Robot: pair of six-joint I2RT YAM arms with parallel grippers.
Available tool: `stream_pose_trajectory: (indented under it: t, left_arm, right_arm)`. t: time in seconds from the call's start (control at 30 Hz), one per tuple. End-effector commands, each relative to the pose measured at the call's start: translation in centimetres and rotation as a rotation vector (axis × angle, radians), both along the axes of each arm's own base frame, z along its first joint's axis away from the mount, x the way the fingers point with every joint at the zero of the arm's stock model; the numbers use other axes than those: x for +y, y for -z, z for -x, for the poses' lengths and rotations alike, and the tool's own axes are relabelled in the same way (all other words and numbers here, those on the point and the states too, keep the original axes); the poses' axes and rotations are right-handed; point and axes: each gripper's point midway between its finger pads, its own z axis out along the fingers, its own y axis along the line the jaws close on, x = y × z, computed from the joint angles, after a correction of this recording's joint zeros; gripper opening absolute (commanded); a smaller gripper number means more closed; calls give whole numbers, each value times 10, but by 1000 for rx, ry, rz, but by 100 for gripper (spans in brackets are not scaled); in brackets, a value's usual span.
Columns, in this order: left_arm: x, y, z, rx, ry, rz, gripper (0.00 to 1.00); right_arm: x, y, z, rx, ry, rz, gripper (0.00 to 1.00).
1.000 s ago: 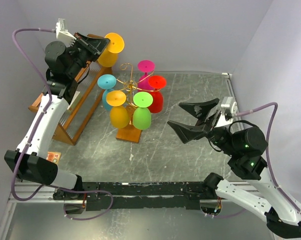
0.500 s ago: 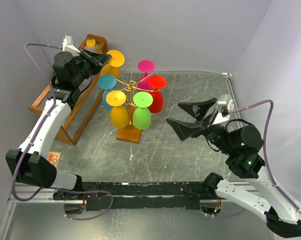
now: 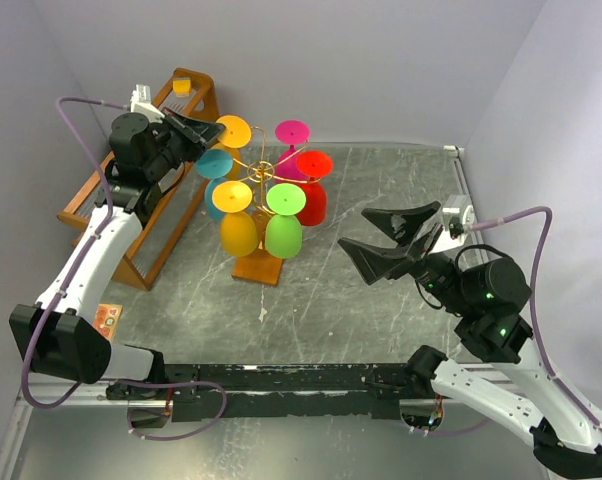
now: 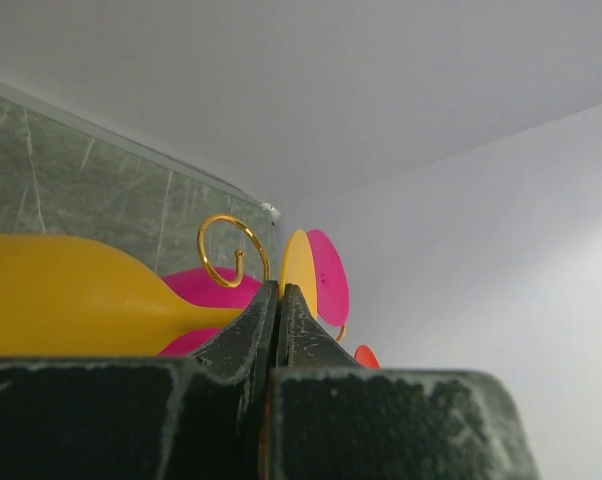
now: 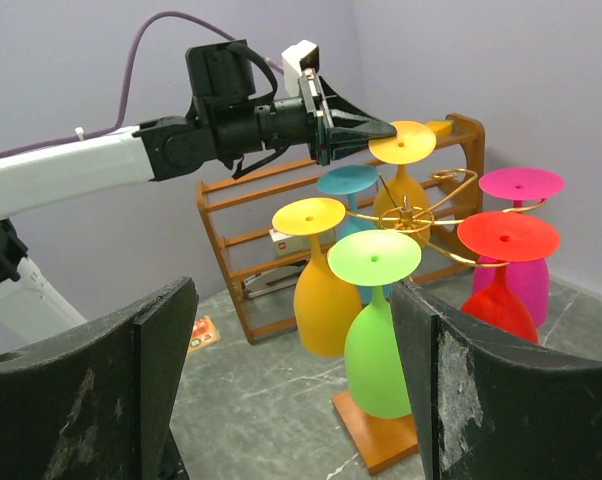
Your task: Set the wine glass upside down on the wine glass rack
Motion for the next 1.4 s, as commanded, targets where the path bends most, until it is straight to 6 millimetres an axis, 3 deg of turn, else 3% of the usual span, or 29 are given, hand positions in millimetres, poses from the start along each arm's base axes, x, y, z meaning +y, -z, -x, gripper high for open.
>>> stream_pose_trajectory:
  t: [0.0, 0.7, 1.37]
  left_arm:
    - [-4, -2, 8, 0, 52, 15, 7]
    - [-46, -15, -12, -16, 159, 34, 7]
    - [-54, -25, -30, -43, 140, 7, 7]
  right_arm:
    - [-7, -3, 3, -12, 14, -18, 78]
    - [-13, 2, 1, -12, 47, -8, 78]
    - [-15, 2, -1, -8, 60, -7, 78]
